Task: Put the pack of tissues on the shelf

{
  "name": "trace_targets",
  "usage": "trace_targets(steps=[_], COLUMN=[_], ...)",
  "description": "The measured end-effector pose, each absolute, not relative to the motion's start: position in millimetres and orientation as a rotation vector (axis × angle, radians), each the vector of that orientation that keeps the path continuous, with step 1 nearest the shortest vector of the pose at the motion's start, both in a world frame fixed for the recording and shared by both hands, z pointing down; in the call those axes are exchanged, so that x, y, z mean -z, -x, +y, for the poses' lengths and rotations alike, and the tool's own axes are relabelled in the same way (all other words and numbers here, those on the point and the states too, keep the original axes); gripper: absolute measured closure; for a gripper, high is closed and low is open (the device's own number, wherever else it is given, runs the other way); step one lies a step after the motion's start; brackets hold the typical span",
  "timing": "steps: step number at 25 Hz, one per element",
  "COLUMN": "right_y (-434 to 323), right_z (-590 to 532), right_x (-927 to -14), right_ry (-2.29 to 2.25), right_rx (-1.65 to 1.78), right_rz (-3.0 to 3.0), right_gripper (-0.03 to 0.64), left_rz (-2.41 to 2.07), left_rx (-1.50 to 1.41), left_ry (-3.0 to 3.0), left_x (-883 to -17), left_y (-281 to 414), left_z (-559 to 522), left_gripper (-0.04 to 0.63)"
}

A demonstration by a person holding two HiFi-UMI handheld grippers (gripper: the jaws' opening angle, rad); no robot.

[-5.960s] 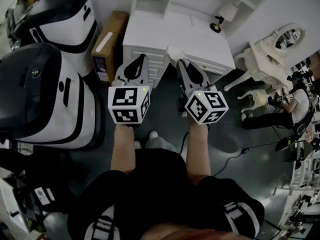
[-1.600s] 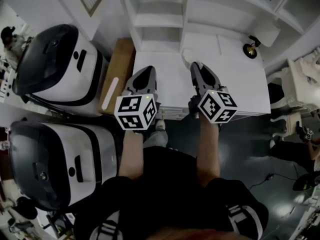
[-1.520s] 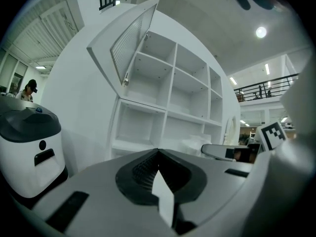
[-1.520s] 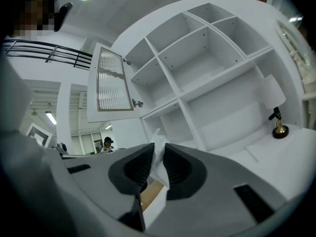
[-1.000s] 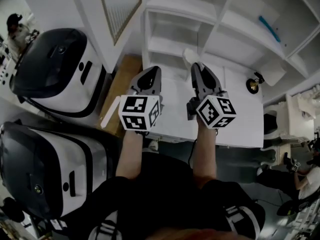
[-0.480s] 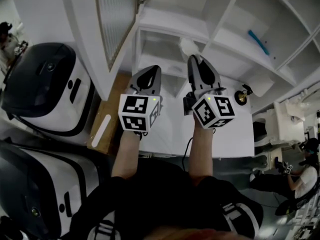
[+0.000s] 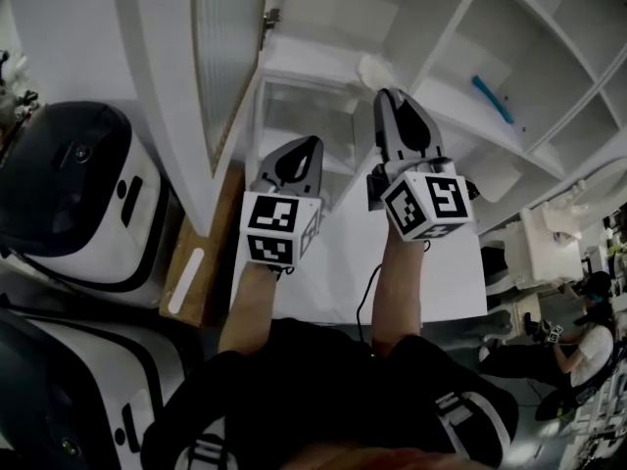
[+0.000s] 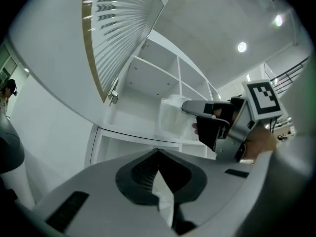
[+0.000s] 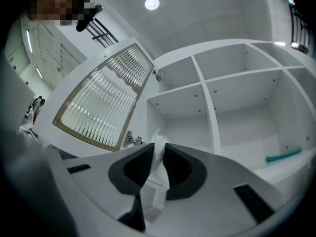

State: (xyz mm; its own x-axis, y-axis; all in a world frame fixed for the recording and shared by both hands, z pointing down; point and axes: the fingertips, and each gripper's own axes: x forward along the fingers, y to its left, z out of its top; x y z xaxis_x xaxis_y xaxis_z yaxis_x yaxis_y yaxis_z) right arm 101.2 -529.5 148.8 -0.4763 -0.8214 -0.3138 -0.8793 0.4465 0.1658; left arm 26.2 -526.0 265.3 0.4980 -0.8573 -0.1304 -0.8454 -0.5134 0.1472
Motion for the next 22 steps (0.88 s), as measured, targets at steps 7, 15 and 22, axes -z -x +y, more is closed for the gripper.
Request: trace_targets(steps=[7, 15, 22], right_y=[-85.3, -67.5, -55.8], right_z=[-571.5, -610.2, -634.8], right_x=[-148.8, -173.3, -189.8], right_ry=[1.613, 1.673, 1.698], right_rx=[-0.671, -0.73, -0.74], right_rz=[2.595, 2.722, 2.791], right_gripper=[0.551, 0.551, 0.536], left_rz=[-1.527, -1.536, -1.531], left_rx=[0.305, 0.307, 0.289], left_ry=[-2.653, -2.656, -2.626], left_x=[-265.3, -263.6, -274.7], left_y=[-17.2, -14.7, -12.1], left_z=[-548.2, -568.3, -580.7], left_gripper=[0.584, 0.584, 0.585])
